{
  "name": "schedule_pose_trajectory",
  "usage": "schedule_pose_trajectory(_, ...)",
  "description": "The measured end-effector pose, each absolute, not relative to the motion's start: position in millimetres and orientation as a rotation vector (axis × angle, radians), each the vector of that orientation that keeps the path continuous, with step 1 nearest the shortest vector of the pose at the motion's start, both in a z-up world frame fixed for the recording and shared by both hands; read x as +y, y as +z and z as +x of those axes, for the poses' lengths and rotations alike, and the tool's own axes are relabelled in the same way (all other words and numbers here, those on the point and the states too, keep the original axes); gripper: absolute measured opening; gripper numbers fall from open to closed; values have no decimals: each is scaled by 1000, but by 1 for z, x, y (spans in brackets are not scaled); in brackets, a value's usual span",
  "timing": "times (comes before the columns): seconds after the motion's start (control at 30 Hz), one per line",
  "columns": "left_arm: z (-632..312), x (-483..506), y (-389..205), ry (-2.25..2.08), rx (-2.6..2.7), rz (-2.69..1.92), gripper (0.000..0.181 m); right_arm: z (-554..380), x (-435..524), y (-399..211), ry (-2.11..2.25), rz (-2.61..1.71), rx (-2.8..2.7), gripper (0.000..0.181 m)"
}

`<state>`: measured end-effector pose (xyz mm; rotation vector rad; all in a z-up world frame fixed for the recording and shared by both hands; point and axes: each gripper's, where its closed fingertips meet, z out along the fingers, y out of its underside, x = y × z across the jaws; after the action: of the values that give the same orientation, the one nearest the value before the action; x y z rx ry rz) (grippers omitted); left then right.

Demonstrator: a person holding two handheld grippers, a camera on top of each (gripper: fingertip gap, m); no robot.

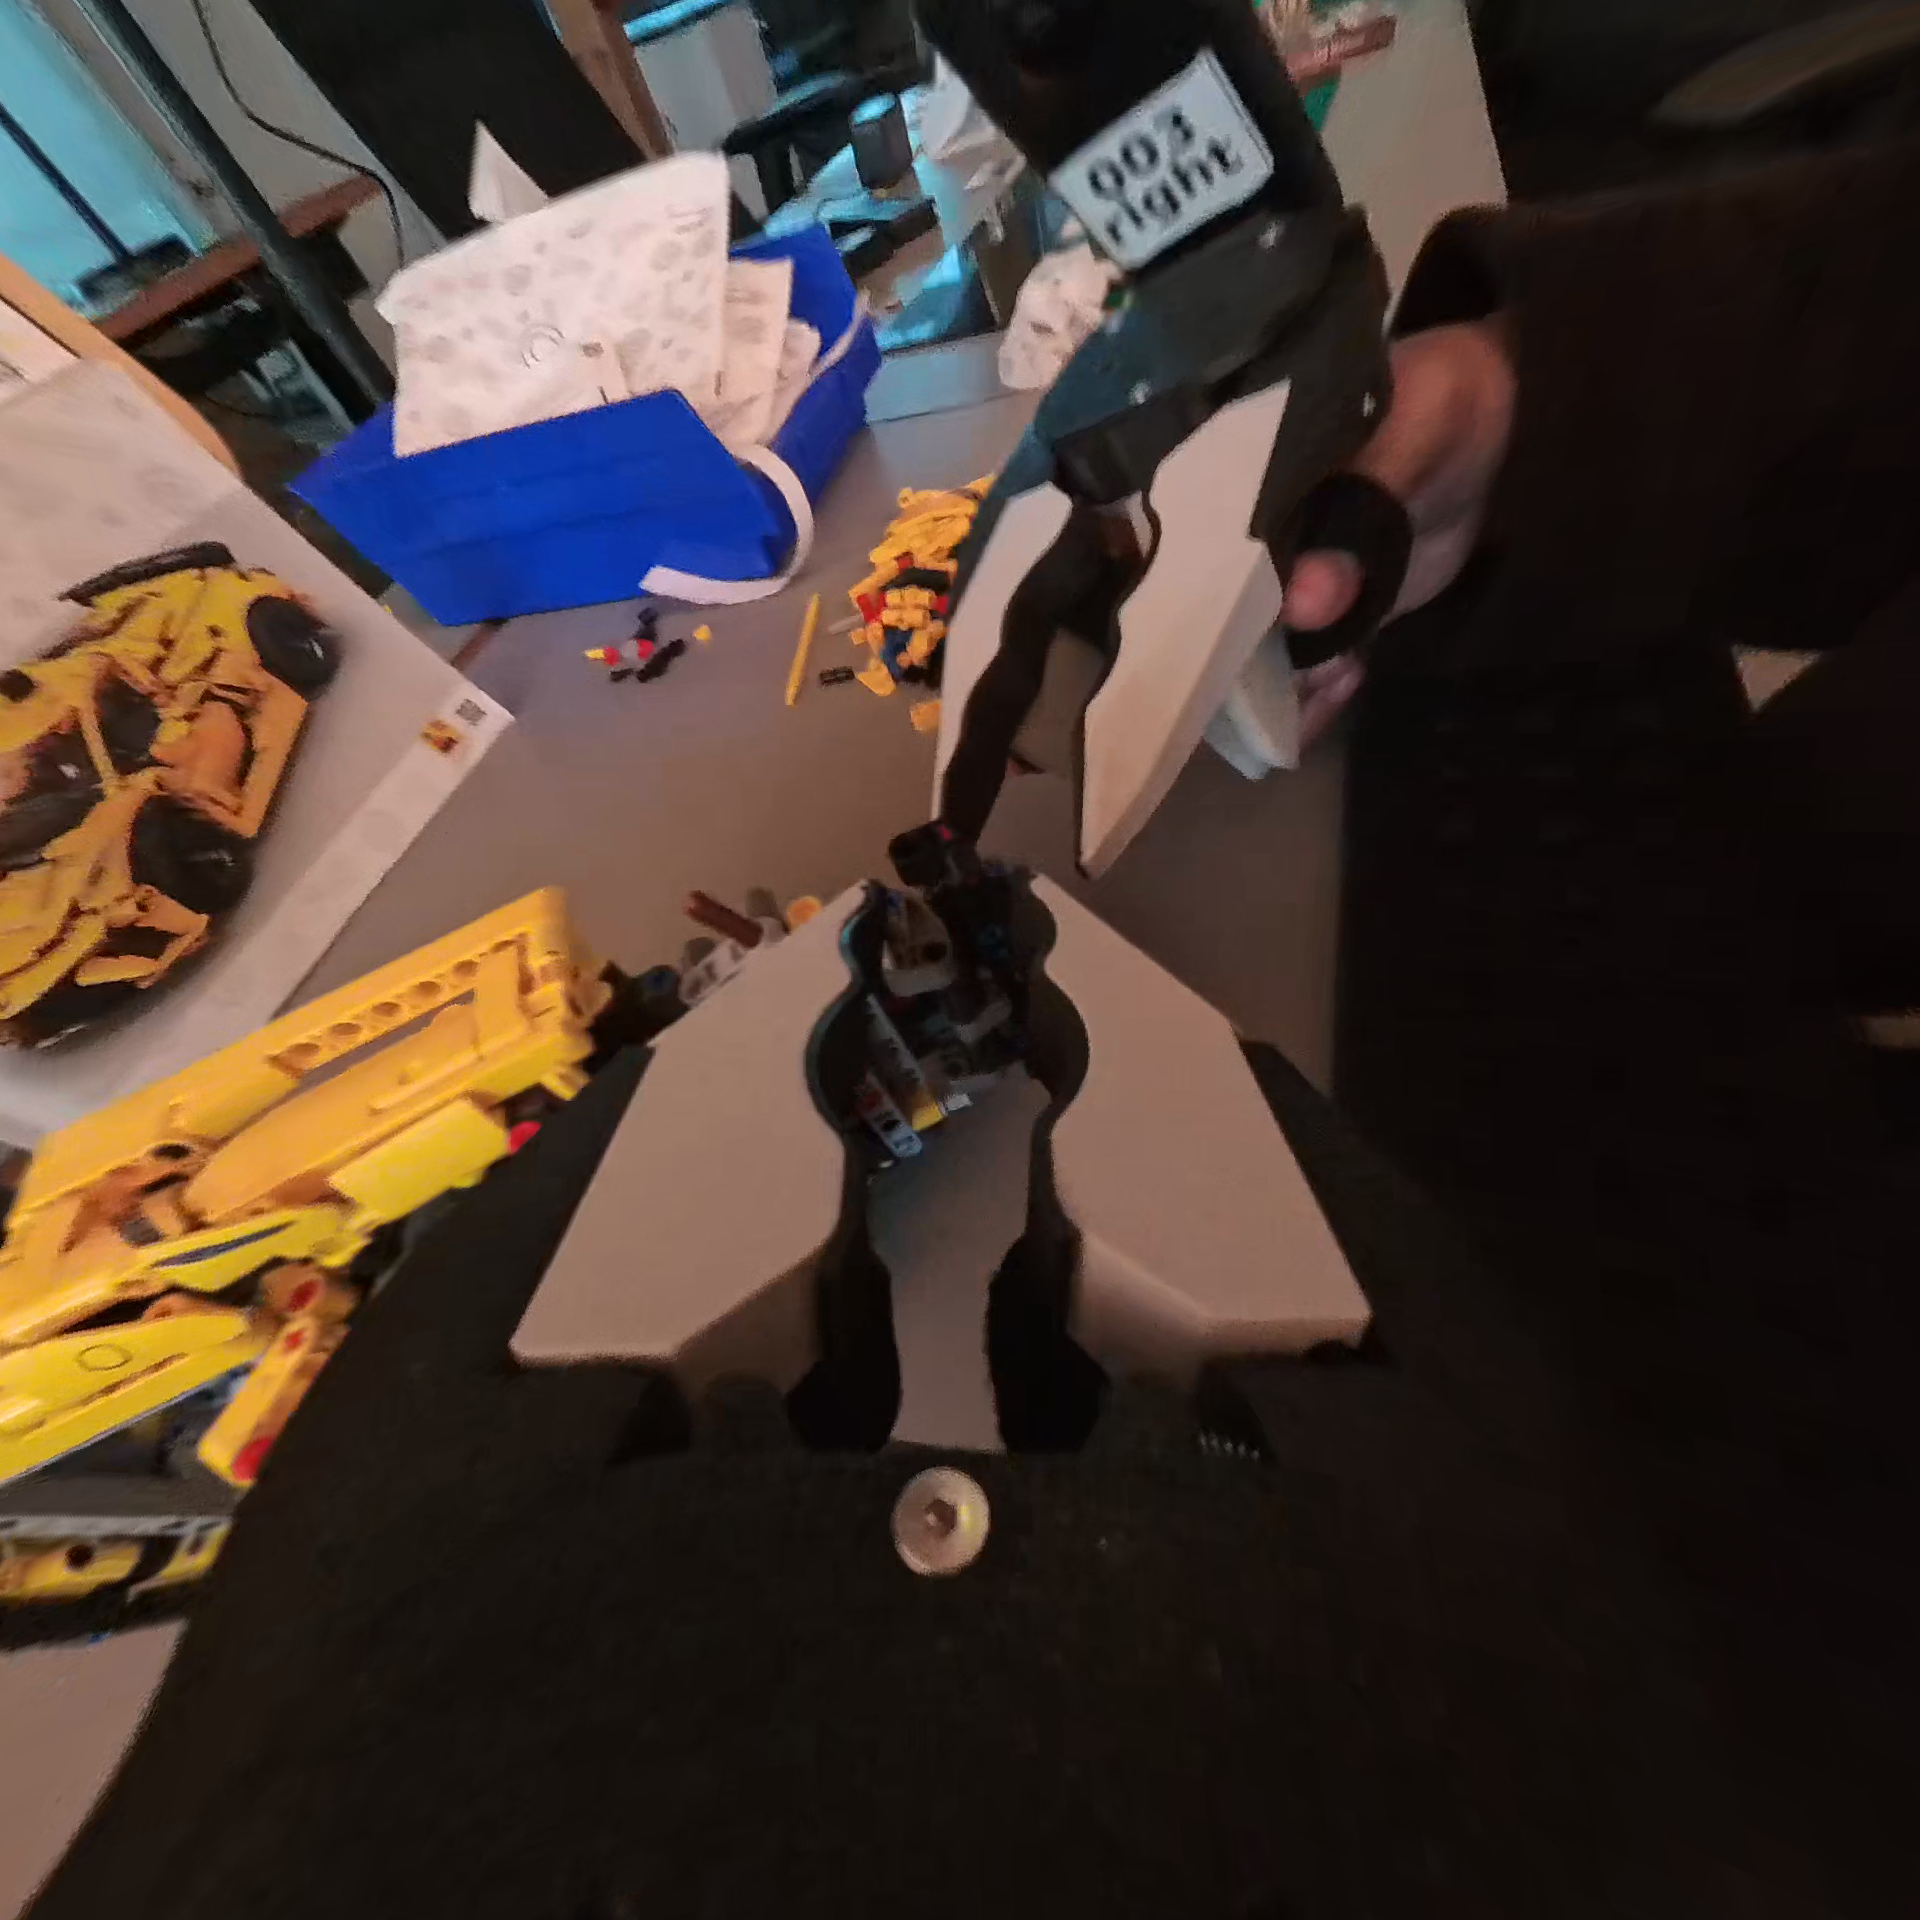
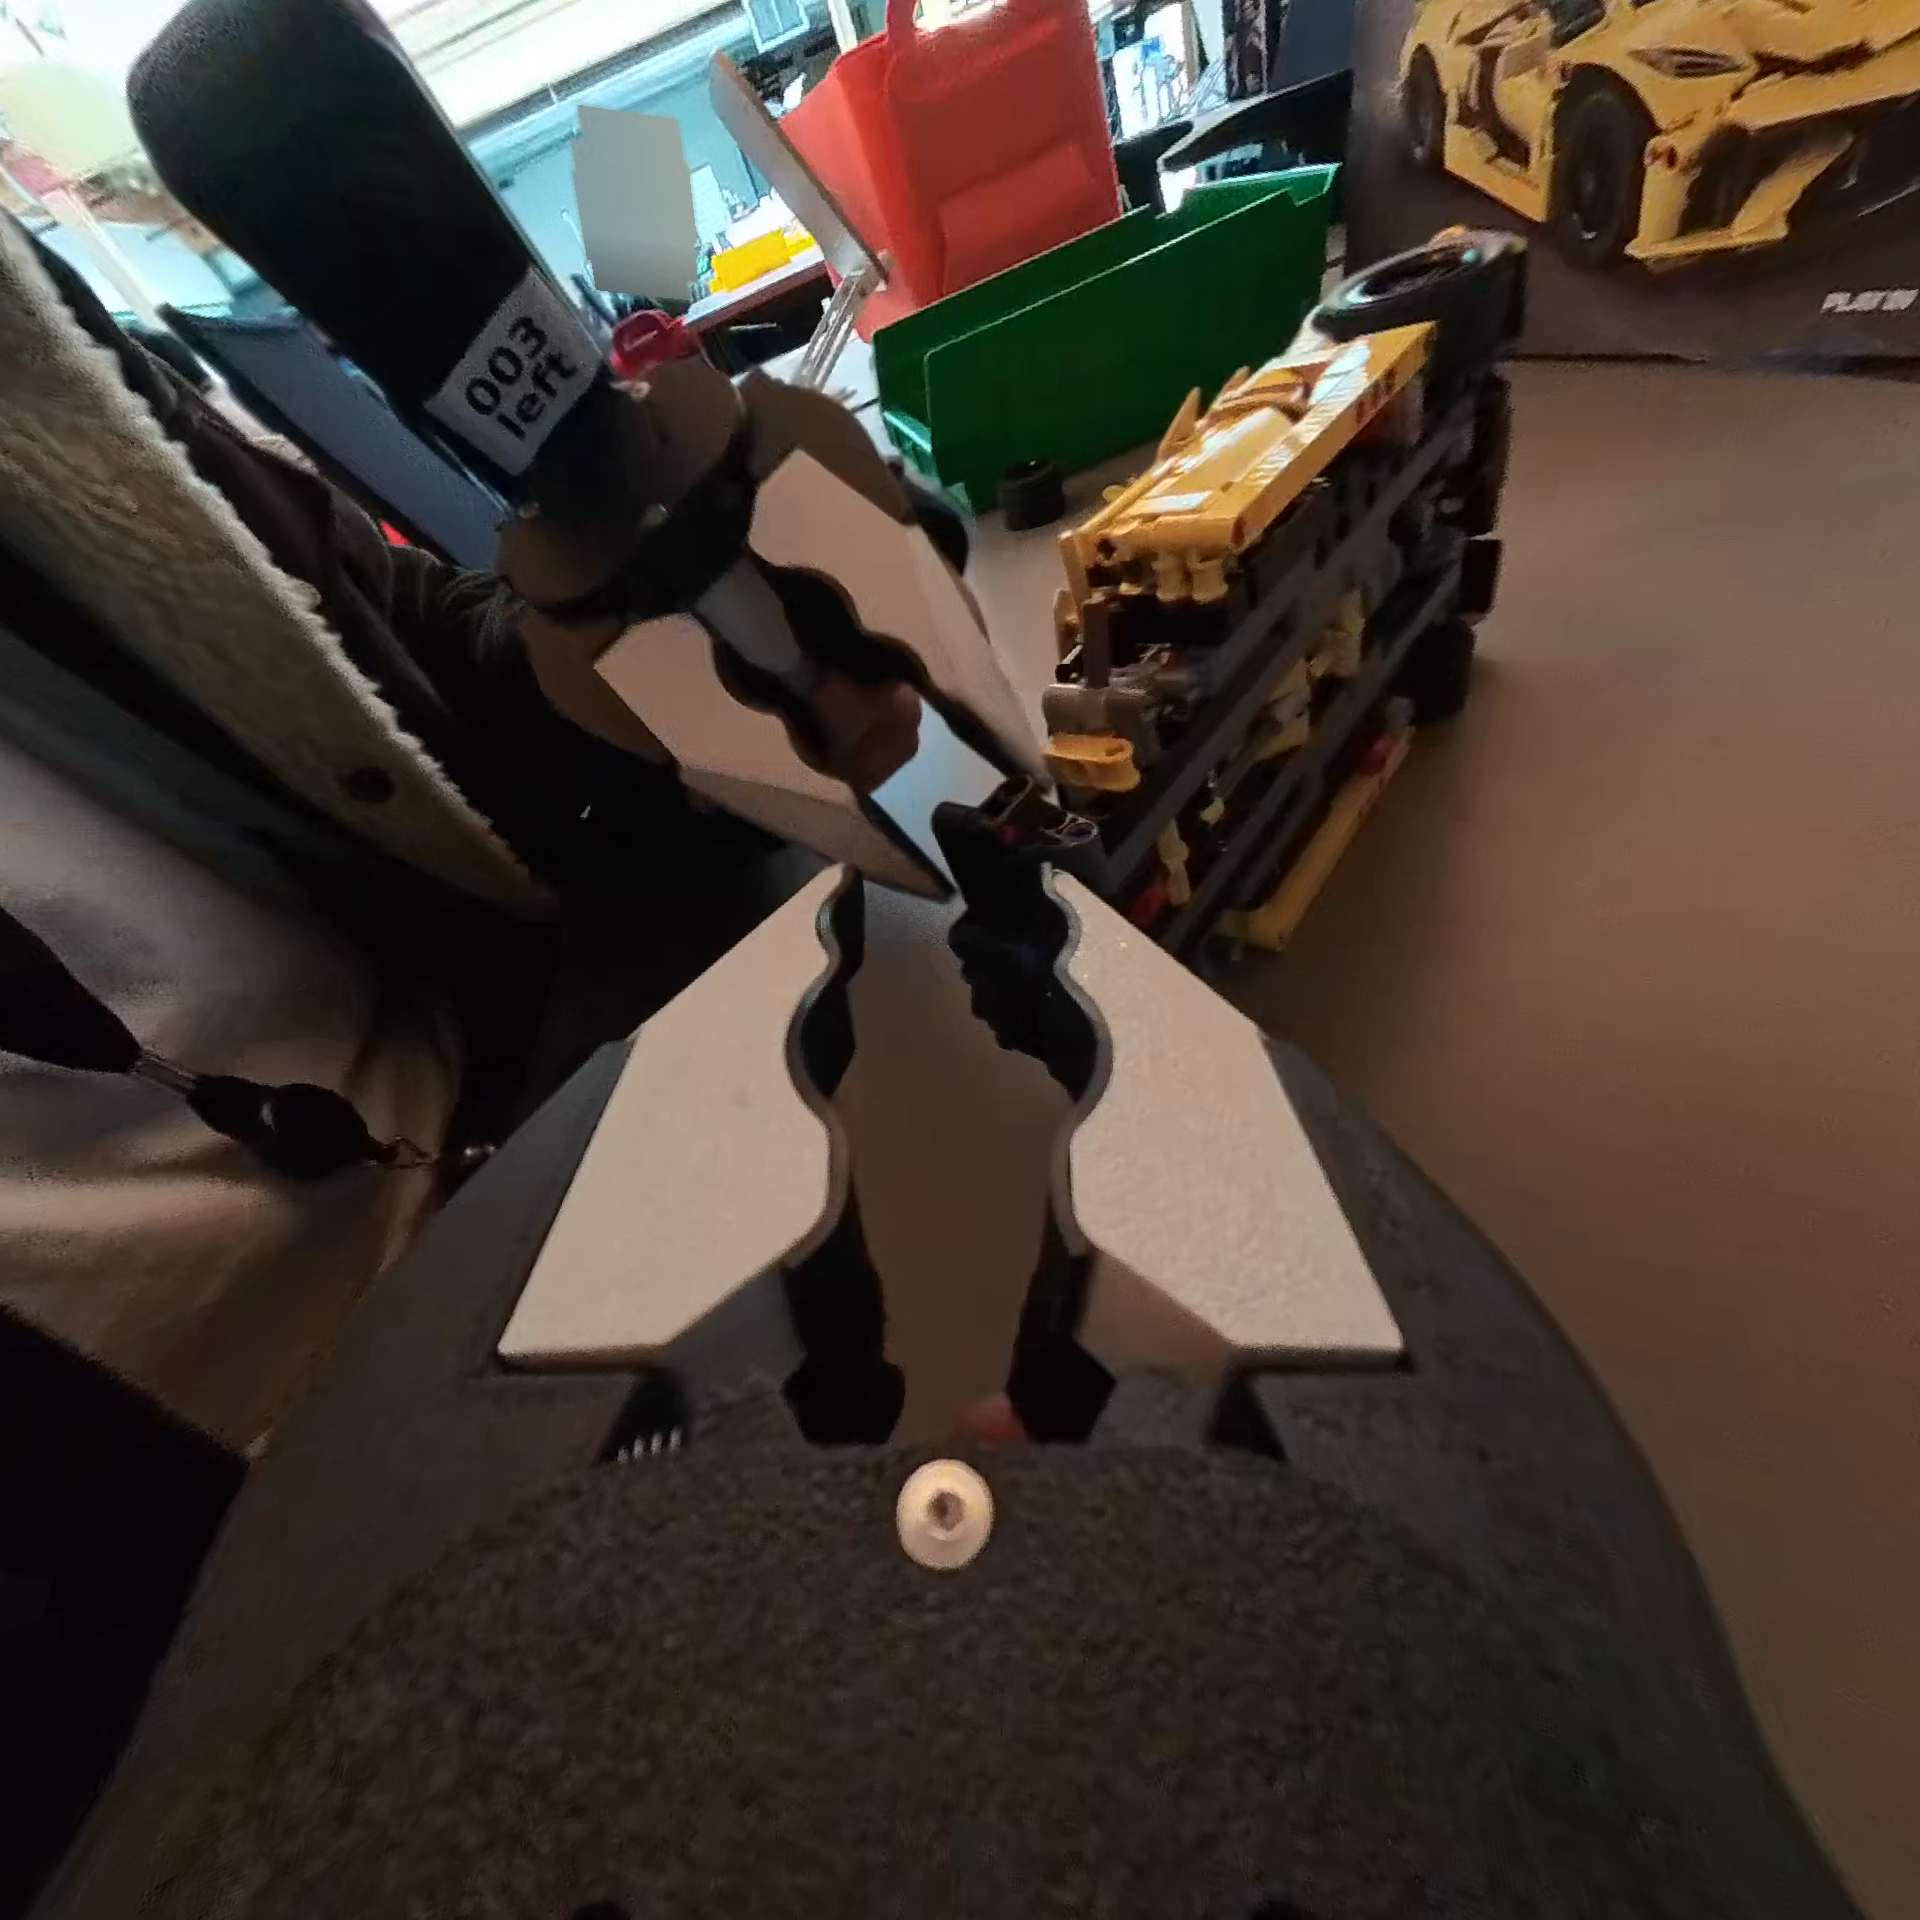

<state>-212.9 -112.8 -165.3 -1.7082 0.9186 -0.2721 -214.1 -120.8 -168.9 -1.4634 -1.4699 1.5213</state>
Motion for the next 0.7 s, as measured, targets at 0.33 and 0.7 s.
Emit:
schedule_pose_trajectory(0.33,-241,-150,-167,-396,738,-1726,19,-246,-168,-158,1624,-1347,-1527,26)
schedule_pose_trajectory(0.7,-262,-174,-165,-364,753,-1661,15,-261,-172,-157,1395,-1045,-1699,26)
